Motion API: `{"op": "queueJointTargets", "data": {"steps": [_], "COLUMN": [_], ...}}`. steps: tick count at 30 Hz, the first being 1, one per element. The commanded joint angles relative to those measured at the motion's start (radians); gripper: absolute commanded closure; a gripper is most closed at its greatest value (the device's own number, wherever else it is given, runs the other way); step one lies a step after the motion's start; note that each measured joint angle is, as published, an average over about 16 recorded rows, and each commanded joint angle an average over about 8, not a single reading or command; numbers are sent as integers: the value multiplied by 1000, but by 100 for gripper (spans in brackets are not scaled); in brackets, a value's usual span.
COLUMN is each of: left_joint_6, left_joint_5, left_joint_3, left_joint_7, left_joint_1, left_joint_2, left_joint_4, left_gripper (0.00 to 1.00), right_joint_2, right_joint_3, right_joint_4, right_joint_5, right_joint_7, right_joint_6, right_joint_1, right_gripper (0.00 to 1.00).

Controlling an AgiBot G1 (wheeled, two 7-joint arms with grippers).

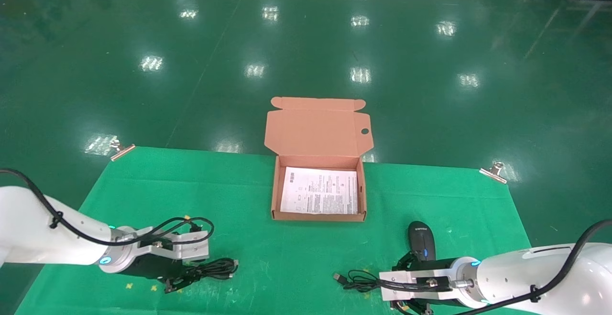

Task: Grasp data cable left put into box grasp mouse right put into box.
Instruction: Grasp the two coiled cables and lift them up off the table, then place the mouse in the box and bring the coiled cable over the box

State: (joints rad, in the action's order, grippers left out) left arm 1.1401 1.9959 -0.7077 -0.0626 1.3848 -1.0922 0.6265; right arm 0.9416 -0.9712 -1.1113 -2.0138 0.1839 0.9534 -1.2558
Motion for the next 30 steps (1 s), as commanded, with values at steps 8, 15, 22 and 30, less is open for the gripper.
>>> {"op": "queueJointTargets", "data": {"steps": [8,15,22,30], "left_joint_6": [1,3,5,-63], "left_joint_5": [0,-3,-21,-7], "left_joint_3": [0,3,28,71], "left_joint_7": [0,2,19,-16], "left_joint_1": [0,4,32,58], "left_joint_2": [0,6,68,146], "left_joint_4": [1,9,119,377], "left_gripper": [100,100,100,100], "right_joint_2": [-1,-18,-133,-203], "right_joint_3": [0,11,69,154], "right_joint_4": [-1,-22,-166,-241], "right_joint_5": [0,13,31,6], "right_joint_7": [0,9,97,146], "right_joint_6": [1,1,4,-37], "right_joint_1": [0,-4,-30,-149], "right_gripper": [100,100,100,100]}}
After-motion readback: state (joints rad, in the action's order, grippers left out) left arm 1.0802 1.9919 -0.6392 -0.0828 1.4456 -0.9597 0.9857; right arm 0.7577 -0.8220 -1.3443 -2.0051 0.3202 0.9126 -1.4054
